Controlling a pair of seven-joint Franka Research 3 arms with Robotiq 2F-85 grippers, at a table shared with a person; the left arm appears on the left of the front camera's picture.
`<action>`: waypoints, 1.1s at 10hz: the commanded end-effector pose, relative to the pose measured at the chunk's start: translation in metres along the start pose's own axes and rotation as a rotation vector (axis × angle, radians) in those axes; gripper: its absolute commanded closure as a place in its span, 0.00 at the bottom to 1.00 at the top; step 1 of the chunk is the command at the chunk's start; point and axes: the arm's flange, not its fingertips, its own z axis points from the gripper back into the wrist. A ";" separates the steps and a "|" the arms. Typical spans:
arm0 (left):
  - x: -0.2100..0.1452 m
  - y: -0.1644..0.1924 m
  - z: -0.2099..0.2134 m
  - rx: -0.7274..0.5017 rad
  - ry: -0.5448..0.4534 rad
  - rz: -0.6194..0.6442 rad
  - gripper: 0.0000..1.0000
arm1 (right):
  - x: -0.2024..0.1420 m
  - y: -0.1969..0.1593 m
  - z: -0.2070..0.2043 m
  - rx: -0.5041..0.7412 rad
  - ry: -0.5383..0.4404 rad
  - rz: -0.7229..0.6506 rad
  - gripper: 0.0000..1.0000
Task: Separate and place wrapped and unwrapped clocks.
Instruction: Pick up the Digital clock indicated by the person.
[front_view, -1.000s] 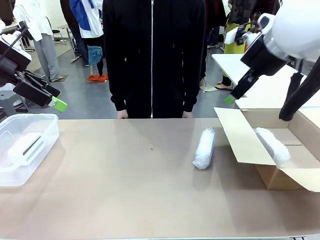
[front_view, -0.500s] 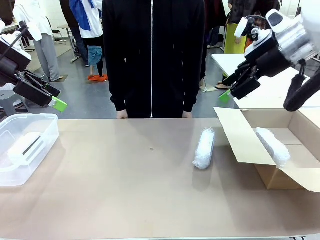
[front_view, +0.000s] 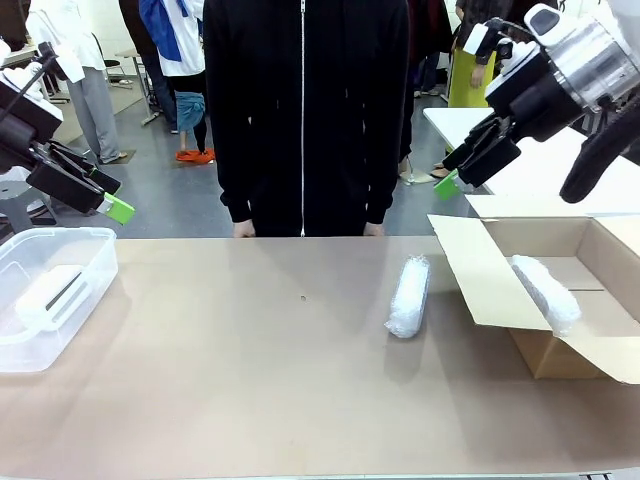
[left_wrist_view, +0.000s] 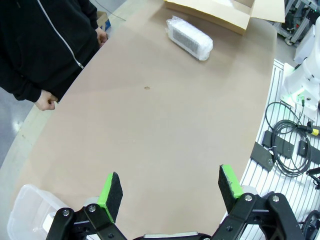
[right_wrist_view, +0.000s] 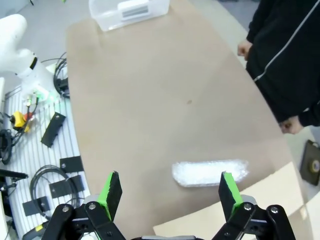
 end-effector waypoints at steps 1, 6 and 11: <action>0.001 0.001 -0.001 0.010 -0.005 0.001 0.00 | 0.005 0.000 -0.004 0.043 0.019 -0.013 0.00; 0.001 0.001 -0.001 0.010 -0.005 0.001 0.00 | 0.002 0.006 -0.011 0.022 0.050 0.004 0.00; 0.001 0.001 -0.001 0.010 -0.005 0.001 0.00 | 0.002 0.006 -0.011 0.022 0.050 0.004 0.00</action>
